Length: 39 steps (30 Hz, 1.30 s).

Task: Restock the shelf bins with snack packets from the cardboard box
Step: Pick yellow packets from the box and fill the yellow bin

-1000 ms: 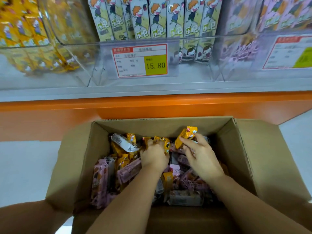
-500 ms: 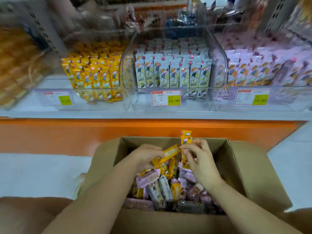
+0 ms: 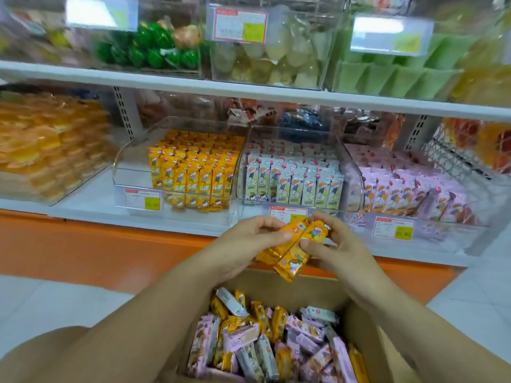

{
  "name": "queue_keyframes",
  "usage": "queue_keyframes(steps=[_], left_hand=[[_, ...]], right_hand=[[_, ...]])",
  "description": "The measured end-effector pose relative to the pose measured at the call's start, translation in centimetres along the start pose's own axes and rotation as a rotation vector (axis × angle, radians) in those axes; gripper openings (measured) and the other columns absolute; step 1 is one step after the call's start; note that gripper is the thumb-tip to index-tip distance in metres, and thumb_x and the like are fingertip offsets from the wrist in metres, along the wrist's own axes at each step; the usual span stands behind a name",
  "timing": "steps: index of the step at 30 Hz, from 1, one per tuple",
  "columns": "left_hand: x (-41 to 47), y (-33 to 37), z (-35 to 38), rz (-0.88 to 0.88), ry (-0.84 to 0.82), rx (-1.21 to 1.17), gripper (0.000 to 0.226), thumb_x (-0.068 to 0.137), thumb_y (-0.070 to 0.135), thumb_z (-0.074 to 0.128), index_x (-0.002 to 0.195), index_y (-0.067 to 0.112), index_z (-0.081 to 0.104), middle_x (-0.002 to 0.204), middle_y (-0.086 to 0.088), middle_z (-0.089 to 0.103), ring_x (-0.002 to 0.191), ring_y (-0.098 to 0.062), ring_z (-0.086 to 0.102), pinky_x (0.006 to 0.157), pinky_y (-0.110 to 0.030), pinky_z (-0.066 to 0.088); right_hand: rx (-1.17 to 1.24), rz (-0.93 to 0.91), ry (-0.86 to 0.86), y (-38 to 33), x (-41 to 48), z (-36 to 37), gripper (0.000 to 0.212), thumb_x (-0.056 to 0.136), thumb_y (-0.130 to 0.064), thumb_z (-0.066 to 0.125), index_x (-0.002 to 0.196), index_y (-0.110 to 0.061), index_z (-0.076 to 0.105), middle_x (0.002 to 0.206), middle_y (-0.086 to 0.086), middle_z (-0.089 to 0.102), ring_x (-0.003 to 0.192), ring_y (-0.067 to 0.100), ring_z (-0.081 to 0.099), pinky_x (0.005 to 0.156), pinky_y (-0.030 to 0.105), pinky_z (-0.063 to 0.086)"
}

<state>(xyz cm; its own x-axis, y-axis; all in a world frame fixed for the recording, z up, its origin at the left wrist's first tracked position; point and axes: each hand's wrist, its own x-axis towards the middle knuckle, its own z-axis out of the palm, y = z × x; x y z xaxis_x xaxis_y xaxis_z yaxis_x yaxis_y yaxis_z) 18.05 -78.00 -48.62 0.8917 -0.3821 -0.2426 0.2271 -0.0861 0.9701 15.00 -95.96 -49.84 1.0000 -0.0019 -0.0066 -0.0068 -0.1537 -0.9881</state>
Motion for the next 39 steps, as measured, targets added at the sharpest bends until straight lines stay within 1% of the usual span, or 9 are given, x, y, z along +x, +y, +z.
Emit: queue_keyframes(steps=[4, 9, 14, 19, 24, 28, 31, 35, 39], left_hand=[[-0.2, 1.3, -1.2, 0.031, -0.032, -0.187, 0.009, 0.092, 0.007, 0.056, 0.096, 0.015, 0.057, 0.087, -0.003, 0.065, 0.075, -0.012, 0.062, 0.069, -0.025, 0.052], [-1.1, 2.6, -4.4, 0.247, 0.156, 0.109, 0.034, 0.084, 0.013, 0.07, 0.102, 0.029, 0.046, 0.11, 0.006, 0.056, 0.088, -0.005, 0.059, 0.064, -0.016, 0.049], [-2.5, 4.0, -8.0, 0.454, 0.278, 0.178, 0.045, 0.079, 0.01, 0.074, 0.103, 0.032, 0.043, 0.103, 0.016, 0.048, 0.086, 0.002, 0.052, 0.059, -0.006, 0.047], [-3.4, 4.7, -11.2, 0.45, 0.255, 0.147, 0.053, 0.076, 0.021, 0.078, 0.115, 0.033, 0.043, 0.11, 0.012, 0.05, 0.096, -0.006, 0.056, 0.075, -0.024, 0.055], [-3.4, 3.5, -12.3, 0.434, 0.261, 0.09, 0.053, 0.071, 0.024, 0.082, 0.103, 0.042, 0.045, 0.118, -0.001, 0.052, 0.102, -0.022, 0.064, 0.083, -0.045, 0.057], [-3.4, 2.4, -13.4, 0.479, 0.307, 0.09, 0.058, 0.062, 0.037, 0.085, 0.101, 0.051, 0.045, 0.119, 0.003, 0.052, 0.103, -0.028, 0.063, 0.083, -0.052, 0.054], [-3.2, 2.1, -15.2, 0.584, 0.416, 0.083, 0.053, 0.077, 0.018, 0.078, 0.106, 0.046, 0.044, 0.114, 0.009, 0.051, 0.101, -0.024, 0.063, 0.08, -0.04, 0.057], [-3.6, 2.1, -19.4, 0.614, 0.681, 0.104, 0.04, 0.085, 0.017, 0.069, 0.113, 0.037, 0.048, 0.111, 0.017, 0.052, 0.103, 0.003, 0.054, 0.07, -0.003, 0.043], [-2.3, 0.4, -23.5, 0.457, 0.96, 0.165, 0.029, 0.091, 0.021, 0.061, 0.116, 0.032, 0.049, 0.114, 0.011, 0.051, 0.107, -0.006, 0.051, 0.085, -0.02, 0.037]], right_hand=[[-0.03, -0.098, -0.057, -3.3, 0.9, 0.8, 0.043, 0.086, -0.007, 0.065, 0.114, -0.038, 0.054, 0.112, 0.004, 0.064, 0.09, 0.021, 0.069, 0.074, 0.028, 0.058], [-0.054, -0.158, -0.167, -6.5, 2.3, 3.0, 0.04, 0.087, -0.011, 0.063, 0.118, -0.036, 0.055, 0.107, 0.004, 0.067, 0.087, 0.014, 0.069, 0.072, 0.023, 0.056], [-0.165, -0.242, -0.196, -9.1, 4.9, 6.8, 0.036, 0.083, -0.012, 0.069, 0.107, -0.036, 0.059, 0.1, 0.0, 0.071, 0.091, 0.018, 0.069, 0.078, 0.032, 0.057], [-0.224, -0.314, -0.26, -11.5, 6.2, 9.1, 0.029, 0.081, -0.008, 0.069, 0.103, -0.026, 0.065, 0.082, -0.009, 0.071, 0.066, -0.006, 0.062, 0.054, 0.007, 0.043], [-0.307, -0.222, -0.334, -12.3, 7.2, 10.9, 0.029, 0.083, -0.02, 0.067, 0.112, -0.021, 0.064, 0.076, -0.006, 0.068, 0.054, 0.005, 0.055, 0.052, 0.019, 0.044], [-0.443, -0.224, -0.379, -13.2, 8.3, 13.2, 0.032, 0.077, -0.036, 0.069, 0.105, -0.021, 0.064, 0.079, -0.001, 0.07, 0.054, 0.009, 0.059, 0.052, 0.019, 0.048], [-0.485, -0.338, -0.359, -14.2, 10.0, 15.7, 0.018, 0.081, -0.031, 0.07, 0.096, -0.022, 0.064, 0.081, -0.002, 0.07, 0.059, 0.01, 0.062, 0.052, 0.021, 0.052], [-0.456, -0.498, -0.281, -15.1, 13.9, 19.0, 0.016, 0.087, -0.026, 0.066, 0.101, -0.019, 0.061, 0.085, -0.005, 0.067, 0.07, 0.008, 0.064, 0.057, 0.022, 0.056], [-0.494, -0.534, -0.236, -13.6, 18.8, 22.3, 0.024, 0.087, -0.027, 0.067, 0.106, -0.016, 0.059, 0.095, 0.004, 0.067, 0.076, 0.018, 0.068, 0.061, 0.029, 0.058]])
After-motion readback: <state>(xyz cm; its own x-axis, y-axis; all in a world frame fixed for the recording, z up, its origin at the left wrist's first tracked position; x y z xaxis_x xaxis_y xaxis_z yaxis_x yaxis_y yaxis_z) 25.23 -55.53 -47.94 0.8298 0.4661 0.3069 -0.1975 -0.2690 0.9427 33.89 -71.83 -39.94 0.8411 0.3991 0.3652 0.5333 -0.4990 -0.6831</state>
